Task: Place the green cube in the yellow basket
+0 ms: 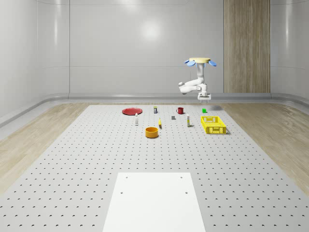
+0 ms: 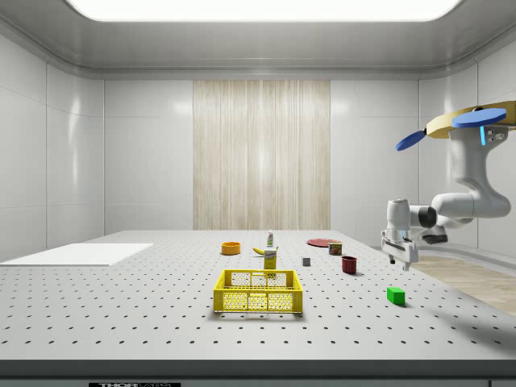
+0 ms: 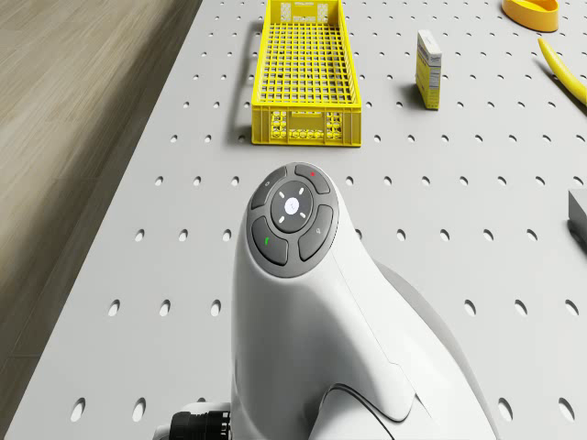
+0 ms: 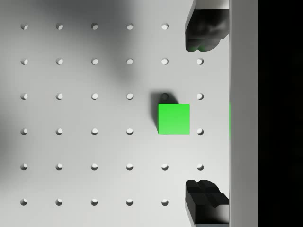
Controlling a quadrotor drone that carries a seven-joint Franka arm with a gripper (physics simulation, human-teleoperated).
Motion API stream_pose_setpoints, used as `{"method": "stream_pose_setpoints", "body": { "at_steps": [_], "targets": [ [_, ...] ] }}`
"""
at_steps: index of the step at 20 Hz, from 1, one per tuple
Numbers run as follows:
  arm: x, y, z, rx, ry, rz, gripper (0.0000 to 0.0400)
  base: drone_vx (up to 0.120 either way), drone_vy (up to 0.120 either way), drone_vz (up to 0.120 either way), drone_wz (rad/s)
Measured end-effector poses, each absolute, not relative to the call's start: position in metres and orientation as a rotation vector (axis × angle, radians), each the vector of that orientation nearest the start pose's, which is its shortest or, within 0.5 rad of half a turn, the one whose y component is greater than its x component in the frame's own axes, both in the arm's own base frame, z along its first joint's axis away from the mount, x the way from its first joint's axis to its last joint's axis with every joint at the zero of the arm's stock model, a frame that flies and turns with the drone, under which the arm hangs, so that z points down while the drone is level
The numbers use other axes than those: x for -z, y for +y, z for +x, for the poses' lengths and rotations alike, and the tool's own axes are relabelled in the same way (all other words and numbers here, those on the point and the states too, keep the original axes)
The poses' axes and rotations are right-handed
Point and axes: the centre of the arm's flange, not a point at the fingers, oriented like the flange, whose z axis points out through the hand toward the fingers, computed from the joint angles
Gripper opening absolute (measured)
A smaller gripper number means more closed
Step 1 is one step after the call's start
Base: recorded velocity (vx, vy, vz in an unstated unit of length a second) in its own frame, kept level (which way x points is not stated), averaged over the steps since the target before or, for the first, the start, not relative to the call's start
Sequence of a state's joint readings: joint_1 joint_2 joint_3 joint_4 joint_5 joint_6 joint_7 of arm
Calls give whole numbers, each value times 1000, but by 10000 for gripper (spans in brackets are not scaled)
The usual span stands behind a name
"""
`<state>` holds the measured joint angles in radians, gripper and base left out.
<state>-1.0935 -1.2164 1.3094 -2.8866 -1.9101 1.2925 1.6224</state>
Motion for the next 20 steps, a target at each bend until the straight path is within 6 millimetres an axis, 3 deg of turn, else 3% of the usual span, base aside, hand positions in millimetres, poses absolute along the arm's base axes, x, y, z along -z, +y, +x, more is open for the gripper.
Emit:
{"method": "stream_pose_setpoints", "body": {
  "at_steps": [14, 20],
  "targets": [
    [-491, 0, 307, -785, -2, 1, 400, 14, -9, -120, 0],
    [-496, 0, 307, -785, -2, 1, 400, 0, 0, -13, 0]
  ]
}}
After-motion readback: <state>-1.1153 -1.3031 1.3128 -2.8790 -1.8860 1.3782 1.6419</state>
